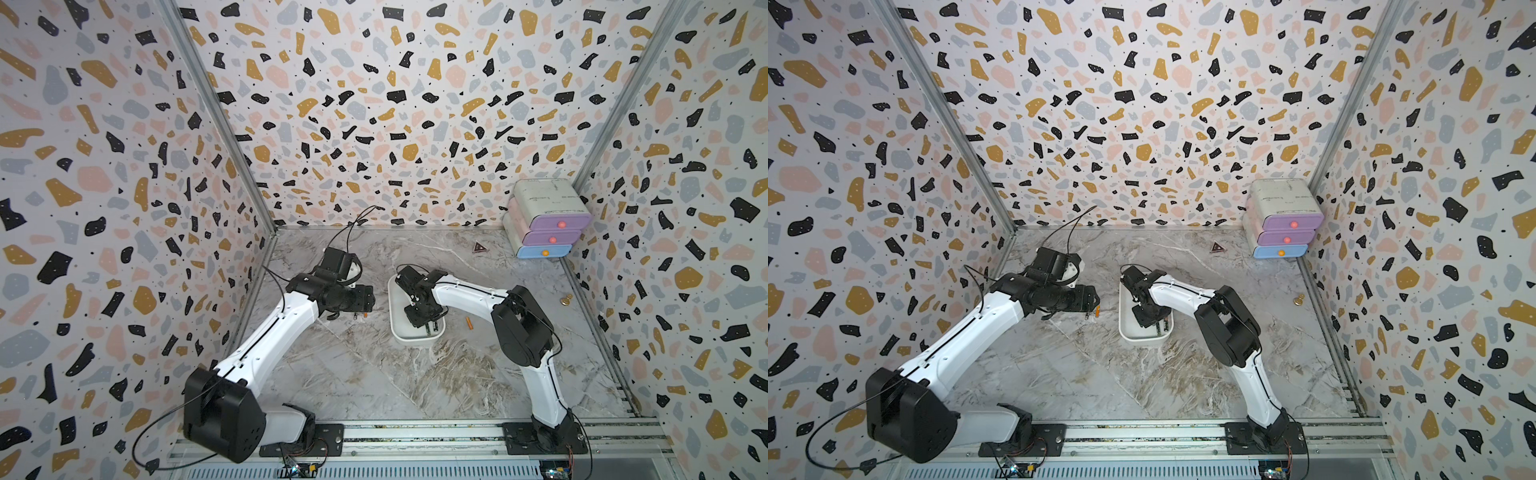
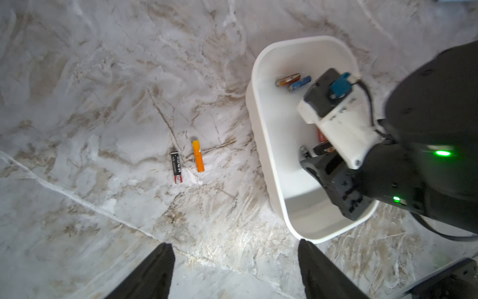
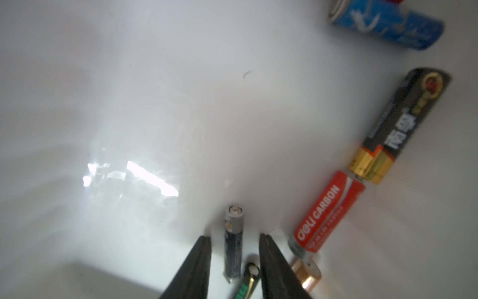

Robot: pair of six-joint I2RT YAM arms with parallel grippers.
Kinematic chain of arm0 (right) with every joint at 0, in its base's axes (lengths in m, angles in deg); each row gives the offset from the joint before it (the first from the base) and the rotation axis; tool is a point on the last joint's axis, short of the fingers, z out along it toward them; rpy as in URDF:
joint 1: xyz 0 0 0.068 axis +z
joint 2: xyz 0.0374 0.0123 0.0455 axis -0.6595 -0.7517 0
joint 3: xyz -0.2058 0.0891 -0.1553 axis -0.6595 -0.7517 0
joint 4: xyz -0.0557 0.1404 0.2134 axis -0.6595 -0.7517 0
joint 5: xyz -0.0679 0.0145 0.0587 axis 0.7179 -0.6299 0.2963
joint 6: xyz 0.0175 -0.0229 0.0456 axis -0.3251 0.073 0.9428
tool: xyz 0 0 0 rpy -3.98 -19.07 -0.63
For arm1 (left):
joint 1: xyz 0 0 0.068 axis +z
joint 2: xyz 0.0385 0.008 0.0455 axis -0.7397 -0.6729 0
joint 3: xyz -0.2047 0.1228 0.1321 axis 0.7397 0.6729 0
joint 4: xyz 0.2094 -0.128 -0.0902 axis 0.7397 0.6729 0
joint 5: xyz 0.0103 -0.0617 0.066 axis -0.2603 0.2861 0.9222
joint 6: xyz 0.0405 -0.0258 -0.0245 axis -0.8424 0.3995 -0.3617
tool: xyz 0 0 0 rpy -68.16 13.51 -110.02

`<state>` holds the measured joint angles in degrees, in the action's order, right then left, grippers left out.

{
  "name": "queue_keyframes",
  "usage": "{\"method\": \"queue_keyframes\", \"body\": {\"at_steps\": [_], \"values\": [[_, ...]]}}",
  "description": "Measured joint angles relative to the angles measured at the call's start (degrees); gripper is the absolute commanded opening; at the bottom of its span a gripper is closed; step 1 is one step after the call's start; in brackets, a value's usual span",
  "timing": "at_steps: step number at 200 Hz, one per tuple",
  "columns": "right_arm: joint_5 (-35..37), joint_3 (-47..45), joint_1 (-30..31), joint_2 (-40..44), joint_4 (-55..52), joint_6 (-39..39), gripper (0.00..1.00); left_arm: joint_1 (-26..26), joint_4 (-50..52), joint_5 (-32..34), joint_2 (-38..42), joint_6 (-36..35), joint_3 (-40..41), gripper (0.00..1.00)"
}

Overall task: Take the batteries out of the storage box
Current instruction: Pick up the battery from the storage box, then place the battery at the center of the board.

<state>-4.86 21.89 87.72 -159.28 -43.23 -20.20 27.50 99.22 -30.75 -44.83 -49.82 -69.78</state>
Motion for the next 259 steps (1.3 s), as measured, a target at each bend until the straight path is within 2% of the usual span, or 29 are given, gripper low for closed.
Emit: {"method": "queue_keyframes", "body": {"at_steps": [30, 75, 104, 127, 143, 150, 174, 194, 223, 259], "values": [[-0.2, 1.1, 0.0, -0.9, -0.1, -0.2, 0.17, 0.0, -1.8, -0.9, 4.0, 0.0, 1.5, 0.84], [-0.2, 2.0, 0.0, -1.1, -0.8, -0.2, 0.0, 0.0, -2.0, -1.5, 2.7, 0.0, 1.8, 0.84], [-1.0, 3.7, 0.0, -1.0, -2.2, -0.5, 0.0, 0.0, -2.0, -1.0, 2.9, 0.0, 1.8, 0.85], [-2.1, 4.3, 0.0, 0.9, -2.8, -1.0, 0.0, 0.0, -3.0, 0.8, 5.0, 0.3, 2.7, 0.9], [-3.1, 4.3, -0.2, 4.6, -3.7, -1.1, 0.0, 0.0, -3.6, 1.5, 7.2, 0.4, 3.6, 0.91], [-3.3, 4.3, -0.4, 6.6, -4.0, -1.3, 0.0, 0.0, -3.6, 1.5, 7.6, 0.3, 3.7, 0.95], [-4.3, 3.8, -1.2, 14.5, -4.5, -1.3, 0.0, 0.0, -3.9, 0.8, 7.8, 0.0, 3.6, 0.96], [-5.6, 0.2, -4.0, 22.5, -4.2, -1.2, 0.0, -0.9, -4.5, -1.7, 8.4, -1.2, 3.6, 0.98], [-6.5, -7.8, -11.3, 32.4, -4.9, -1.1, 0.0, -6.1, -8.2, -7.8, 11.9, -3.9, 3.9, 0.98], [-6.3, -17.8, -18.0, 35.5, -5.0, -1.0, 0.0, -13.2, -14.8, -16.8, 13.8, -8.0, 6.3, 0.98]]}}
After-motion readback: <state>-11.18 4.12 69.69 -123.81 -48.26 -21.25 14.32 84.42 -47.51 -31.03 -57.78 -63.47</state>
